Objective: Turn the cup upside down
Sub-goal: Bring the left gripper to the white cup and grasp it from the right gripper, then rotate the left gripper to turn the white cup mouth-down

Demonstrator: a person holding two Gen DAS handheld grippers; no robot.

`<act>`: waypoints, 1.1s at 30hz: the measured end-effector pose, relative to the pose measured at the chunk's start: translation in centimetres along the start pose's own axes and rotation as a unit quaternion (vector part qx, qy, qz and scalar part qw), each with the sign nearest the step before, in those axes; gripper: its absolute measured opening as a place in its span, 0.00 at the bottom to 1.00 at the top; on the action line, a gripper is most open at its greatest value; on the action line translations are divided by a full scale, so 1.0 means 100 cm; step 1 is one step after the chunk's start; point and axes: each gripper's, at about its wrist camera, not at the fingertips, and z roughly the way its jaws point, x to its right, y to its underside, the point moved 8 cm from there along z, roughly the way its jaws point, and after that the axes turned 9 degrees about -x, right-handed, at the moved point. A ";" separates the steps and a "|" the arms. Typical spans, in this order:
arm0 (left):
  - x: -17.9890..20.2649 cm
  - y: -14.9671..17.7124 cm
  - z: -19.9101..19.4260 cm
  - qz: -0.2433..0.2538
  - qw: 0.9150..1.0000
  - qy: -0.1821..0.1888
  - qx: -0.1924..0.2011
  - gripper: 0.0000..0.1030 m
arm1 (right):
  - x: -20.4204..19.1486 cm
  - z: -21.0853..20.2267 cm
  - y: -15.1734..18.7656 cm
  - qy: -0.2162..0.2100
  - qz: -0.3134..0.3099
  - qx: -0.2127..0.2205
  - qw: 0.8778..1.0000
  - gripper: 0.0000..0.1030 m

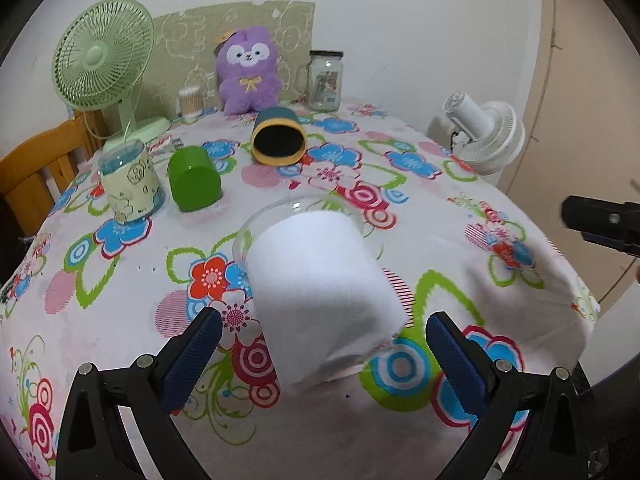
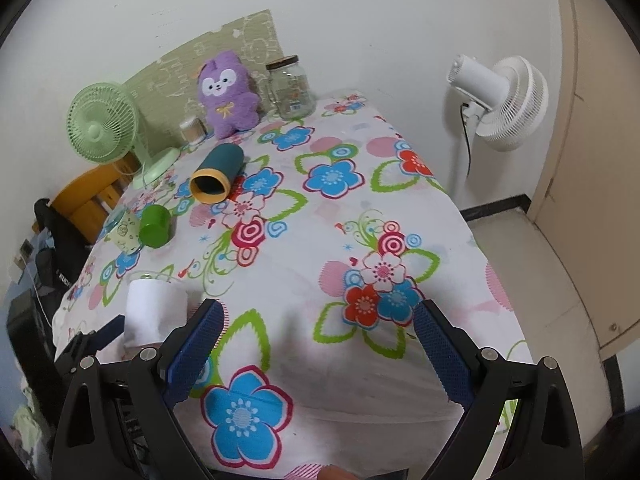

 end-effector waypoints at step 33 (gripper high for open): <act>-0.024 -0.012 -0.054 0.046 0.995 0.019 -0.082 0.72 | -0.021 -0.002 0.009 -0.030 -0.016 0.000 0.999 0.94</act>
